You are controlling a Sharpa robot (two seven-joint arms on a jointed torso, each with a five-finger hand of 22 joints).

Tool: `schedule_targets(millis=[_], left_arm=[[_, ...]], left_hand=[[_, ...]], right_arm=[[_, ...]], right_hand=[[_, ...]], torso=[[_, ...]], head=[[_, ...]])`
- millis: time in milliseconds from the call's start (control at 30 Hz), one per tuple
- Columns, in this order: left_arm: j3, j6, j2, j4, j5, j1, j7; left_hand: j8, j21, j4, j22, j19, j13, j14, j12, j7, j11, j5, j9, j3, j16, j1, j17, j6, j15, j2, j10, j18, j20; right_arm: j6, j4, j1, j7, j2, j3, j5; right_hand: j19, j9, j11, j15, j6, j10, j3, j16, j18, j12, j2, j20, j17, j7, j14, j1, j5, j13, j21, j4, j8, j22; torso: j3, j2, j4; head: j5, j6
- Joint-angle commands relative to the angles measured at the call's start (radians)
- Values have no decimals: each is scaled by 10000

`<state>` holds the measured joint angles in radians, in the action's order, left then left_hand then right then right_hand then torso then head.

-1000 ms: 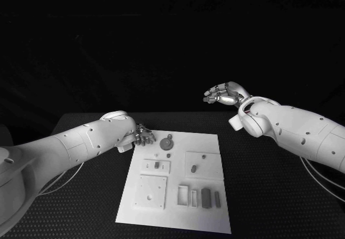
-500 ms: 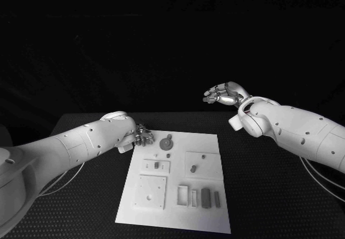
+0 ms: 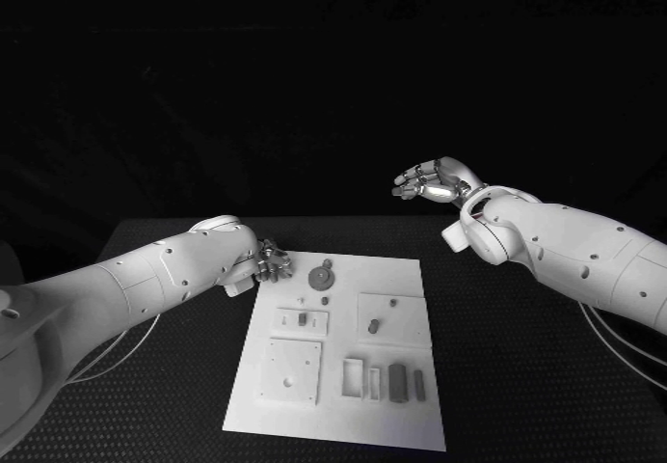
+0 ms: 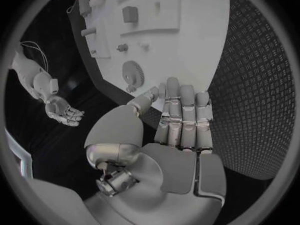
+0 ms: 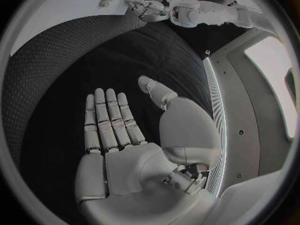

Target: Assemble the parts on the task board

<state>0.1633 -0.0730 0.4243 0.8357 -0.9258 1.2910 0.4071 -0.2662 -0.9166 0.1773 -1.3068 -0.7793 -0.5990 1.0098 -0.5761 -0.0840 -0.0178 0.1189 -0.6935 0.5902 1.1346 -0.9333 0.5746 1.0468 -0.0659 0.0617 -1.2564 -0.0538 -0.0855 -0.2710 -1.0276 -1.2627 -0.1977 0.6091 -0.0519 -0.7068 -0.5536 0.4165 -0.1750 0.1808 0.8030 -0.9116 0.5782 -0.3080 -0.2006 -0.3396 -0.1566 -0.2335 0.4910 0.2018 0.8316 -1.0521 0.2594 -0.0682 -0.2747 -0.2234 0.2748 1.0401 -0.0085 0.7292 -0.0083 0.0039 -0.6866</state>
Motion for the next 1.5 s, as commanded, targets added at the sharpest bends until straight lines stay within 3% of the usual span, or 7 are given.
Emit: schedule_targets(millis=[33, 300, 633, 867, 933, 1167, 1500], left_arm=[[-23, 202, 157, 180, 695, 7, -9], [-41, 153, 972, 1256, 1475, 182, 187], [1, 477, 2540, 3842, 1163, 643, 557], [134, 917, 3105, 5269, 57, 699, 920], [346, 1060, 3222, 5646, -894, 698, 952], [766, 1319, 3362, 6100, -1509, 690, 1087], [765, 1322, 3286, 6224, -1567, 479, 1149]], left_hand=[[-52, -49, 5, -17, -75, 6, 78, -35, 2, -23, -40, -68, 68, 66, -11, 15, 92, 8, 125, -88, 163, -739], [-78, -104, 17, -88, -176, 13, 208, -70, 48, -78, -91, -79, 76, 170, 52, 75, 183, -55, 115, -280, 148, -788], [-96, -118, 9, -117, -212, 19, 254, -77, 74, -102, -57, -85, 75, 211, 103, 102, 244, -83, 86, -362, 144, -812], [-115, -188, 43, -158, -378, 7, 405, -121, 126, -162, 91, -84, 110, 305, 105, 152, 345, -177, -13, -545, 117, -887], [-113, -215, 59, -171, -433, -7, 458, -149, 139, -180, 130, -77, 121, 332, 103, 167, 374, -211, -33, -614, 111, -914], [-103, -379, 19, -213, -678, -127, 704, -327, 199, -252, 136, -44, 126, 547, 124, 278, 489, -375, -117, -875, 83, -1037], [-44, -1277, 74, -257, -1294, -1061, 1306, -1436, 372, -463, 185, 38, 48, 1541, 134, 686, 674, -962, -115, -1405, -41, -1430]], right_arm=[[136, 1, 1, -69, 6, -6, -3], [156, 8, 1, -50, 55, -6, 1], [212, 165, 0, 28, 63, -3, 1], [252, 128, 0, 32, 32, -3, 2], [261, 122, 0, 30, 42, -2, 2], [268, 124, 0, 34, 40, -2, 2], [270, 122, 0, 30, 34, -2, 2]], right_hand=[[88, -10, -22, 30, -77, -73, -47, 66, 53, 71, -14, 14, -13, 5, -28, 83, 53, 5, 55, 0, 47, 15], [90, -13, -20, 29, -77, -75, -48, 66, 52, 77, -16, 15, -16, 4, -29, 78, 55, 5, 60, -2, 48, 19], [93, -16, -13, 27, -78, -76, -52, 67, 54, 87, -20, 12, -21, -1, -32, 80, 59, 5, 66, 2, 50, 25], [106, -19, -4, 21, -78, -77, -61, 74, 59, 98, -24, 8, -29, -4, -45, 89, 60, 5, 77, 13, 52, 32], [114, -22, 0, 19, -80, -77, -64, 78, 63, 104, -22, 7, -34, -7, -54, 94, 58, 6, 83, 19, 52, 37], [129, -26, 6, 17, -85, -73, -70, 84, 67, 117, -24, 6, -41, -13, -65, 94, 51, 7, 94, 24, 52, 45], [137, -29, 7, 18, -87, -73, -69, 86, 68, 126, -22, 7, -45, -15, -71, 86, 51, 7, 101, 25, 52, 51]], torso=[[1, -6, 5], [0, -17, 21], [-6, -14, 22], [-5, -3, 20], [-16, 5, 12], [-1, -1, 9], [-2, 9, -10]], head=[[-3, 1], [1, 21], [71, 3], [167, -15], [180, -16], [256, -28], [279, -70]])
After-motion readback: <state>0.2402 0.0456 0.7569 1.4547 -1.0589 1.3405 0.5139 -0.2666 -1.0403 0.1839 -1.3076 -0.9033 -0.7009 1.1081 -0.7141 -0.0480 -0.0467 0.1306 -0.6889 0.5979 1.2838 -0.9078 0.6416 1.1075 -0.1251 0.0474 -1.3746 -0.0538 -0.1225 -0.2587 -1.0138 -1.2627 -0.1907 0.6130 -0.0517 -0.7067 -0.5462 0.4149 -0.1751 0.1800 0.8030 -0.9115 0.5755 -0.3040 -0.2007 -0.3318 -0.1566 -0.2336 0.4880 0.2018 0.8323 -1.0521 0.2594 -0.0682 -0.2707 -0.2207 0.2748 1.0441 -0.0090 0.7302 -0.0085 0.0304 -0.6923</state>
